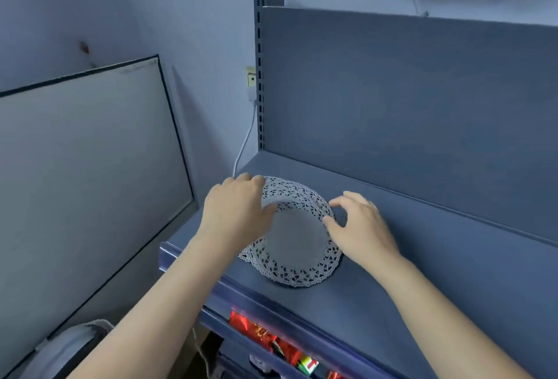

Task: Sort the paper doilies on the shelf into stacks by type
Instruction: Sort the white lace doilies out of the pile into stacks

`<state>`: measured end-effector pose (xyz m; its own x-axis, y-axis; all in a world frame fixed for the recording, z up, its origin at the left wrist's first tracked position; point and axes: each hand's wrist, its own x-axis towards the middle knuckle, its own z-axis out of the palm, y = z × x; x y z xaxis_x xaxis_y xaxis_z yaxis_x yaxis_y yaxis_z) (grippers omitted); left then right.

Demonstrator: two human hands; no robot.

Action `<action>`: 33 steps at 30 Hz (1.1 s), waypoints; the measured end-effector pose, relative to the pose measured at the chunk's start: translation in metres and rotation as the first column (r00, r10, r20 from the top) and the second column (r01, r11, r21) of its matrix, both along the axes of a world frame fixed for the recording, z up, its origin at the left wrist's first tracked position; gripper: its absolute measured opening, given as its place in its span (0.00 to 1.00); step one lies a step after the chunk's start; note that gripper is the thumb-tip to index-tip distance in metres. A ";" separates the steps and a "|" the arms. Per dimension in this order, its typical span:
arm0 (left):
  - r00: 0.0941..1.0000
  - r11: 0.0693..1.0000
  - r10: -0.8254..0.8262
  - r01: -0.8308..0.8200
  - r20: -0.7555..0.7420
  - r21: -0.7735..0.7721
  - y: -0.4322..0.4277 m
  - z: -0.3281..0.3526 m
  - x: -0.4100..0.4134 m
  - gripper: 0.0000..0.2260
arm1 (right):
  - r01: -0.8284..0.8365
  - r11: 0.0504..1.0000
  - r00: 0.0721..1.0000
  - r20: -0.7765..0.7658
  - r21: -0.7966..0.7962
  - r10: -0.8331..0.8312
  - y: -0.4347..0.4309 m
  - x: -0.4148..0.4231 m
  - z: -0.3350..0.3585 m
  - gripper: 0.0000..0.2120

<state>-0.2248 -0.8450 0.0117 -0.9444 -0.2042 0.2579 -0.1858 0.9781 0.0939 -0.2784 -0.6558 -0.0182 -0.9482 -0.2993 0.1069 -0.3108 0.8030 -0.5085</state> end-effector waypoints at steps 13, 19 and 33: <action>0.750 0.752 -0.658 0.649 0.070 0.121 0.226 0.006 -0.024 0.20 | 0.494 0.855 0.869 -0.071 0.160 -0.489 0.211 0.078 0.015 0.17; 0.644 0.659 -0.746 0.679 0.169 0.323 0.398 -0.017 -0.009 0.19 | 0.620 0.744 0.771 -0.019 0.249 -0.637 0.368 0.114 0.002 0.22; 0.911 0.604 -0.297 -0.053 0.286 0.795 0.550 -0.046 -0.051 0.28 | 0.440 0.834 0.886 -0.009 0.334 -0.464 0.519 0.076 -0.017 0.32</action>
<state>-0.2757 -0.2949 -0.0340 -0.9551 -0.0335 -0.2944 -0.2590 0.5769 0.7747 -0.2021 -0.1365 -0.0351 -0.9874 0.1582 0.0095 0.1528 0.9662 -0.2078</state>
